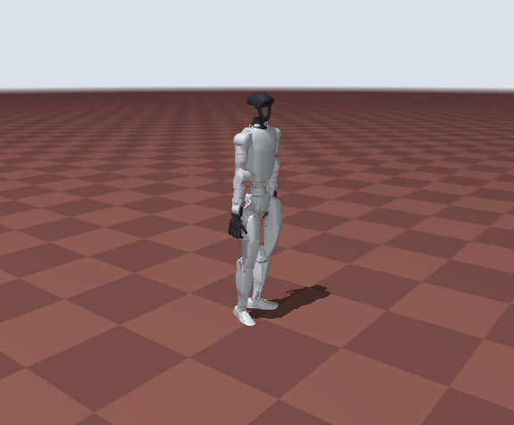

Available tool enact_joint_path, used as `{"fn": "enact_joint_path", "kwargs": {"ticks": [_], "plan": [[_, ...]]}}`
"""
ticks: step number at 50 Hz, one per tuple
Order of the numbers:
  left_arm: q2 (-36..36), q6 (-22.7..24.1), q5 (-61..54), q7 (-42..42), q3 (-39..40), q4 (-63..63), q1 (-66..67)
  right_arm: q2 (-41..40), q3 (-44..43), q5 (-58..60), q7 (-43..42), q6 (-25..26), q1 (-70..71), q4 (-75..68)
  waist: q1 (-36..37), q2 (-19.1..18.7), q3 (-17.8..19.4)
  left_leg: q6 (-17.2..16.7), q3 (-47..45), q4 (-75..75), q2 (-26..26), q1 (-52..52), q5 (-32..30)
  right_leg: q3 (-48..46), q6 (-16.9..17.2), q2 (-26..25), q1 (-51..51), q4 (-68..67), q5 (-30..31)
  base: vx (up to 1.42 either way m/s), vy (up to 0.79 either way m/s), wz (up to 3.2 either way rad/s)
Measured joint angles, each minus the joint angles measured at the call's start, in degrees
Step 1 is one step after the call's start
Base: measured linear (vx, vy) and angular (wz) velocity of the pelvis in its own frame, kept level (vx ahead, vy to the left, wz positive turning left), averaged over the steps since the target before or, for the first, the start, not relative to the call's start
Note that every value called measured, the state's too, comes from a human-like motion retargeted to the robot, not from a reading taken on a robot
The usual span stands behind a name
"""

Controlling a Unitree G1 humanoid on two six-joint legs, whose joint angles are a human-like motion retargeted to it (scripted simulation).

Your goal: Upper body actions

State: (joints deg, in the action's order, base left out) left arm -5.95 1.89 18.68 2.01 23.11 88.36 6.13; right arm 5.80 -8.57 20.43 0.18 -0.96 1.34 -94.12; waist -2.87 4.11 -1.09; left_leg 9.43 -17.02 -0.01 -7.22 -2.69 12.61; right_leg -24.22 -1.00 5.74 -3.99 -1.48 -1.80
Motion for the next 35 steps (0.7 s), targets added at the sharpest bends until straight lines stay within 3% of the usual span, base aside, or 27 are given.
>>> {"fn": "enact_joint_path", "kwargs": {"ticks": [24, 28, 31, 35], "plan": [[0.64, 0.48, 0.44, 0.96, -0.97, -3.23, -1.96, 0.98, -0.42, -1.81, 0.69, -0.86, 0.21, 0.77, 1.35, 0.06, -0.88, -0.23, 3.11, 0.93, -0.26, 4.07, 2.69, 1.23, 2.2, 1.56, 3.46, -4.01, -0.33, 0.0, 0.0, 0.04], [0.59, 0.73, 0.33, 1.47, -1.28, -4.15, -2.55, 1.49, -0.49, -2.09, 0.2, -0.89, 0.08, 0.1, 0.6, -0.45, -0.06, -0.5, 5.62, 1.32, 0.4, 5.16, 2.09, 5.73, 2.49, 0.9, 4.94, -7.59, -0.88, -0.02, -0.03, 0.72], [0.4, 0.85, 0.45, 1.52, -1.0, -4.65, -2.55, 1.68, -0.62, -2.24, -0.05, -0.8, -0.07, -0.65, 0.35, -0.52, 0.78, -0.93, 7.37, 1.63, 0.78, 5.59, 1.44, 16.11, 2.89, -0.22, 6.21, -9.26, 0.12, -0.03, -0.05, 0.9], [0.15, 0.91, 0.04, 1.18, -0.73, -4.32, -2.19, 1.74, -1.1, -2.6, -0.1, -0.91, -0.81, -0.91, 0.22, -0.11, 1.07, -1.58, 9.69, 1.65, 0.46, 6.29, 0.31, 28.27, 7.18, -0.33, 7.34, -9.4, 1.79, -0.01, -0.08, 1.03]]}}
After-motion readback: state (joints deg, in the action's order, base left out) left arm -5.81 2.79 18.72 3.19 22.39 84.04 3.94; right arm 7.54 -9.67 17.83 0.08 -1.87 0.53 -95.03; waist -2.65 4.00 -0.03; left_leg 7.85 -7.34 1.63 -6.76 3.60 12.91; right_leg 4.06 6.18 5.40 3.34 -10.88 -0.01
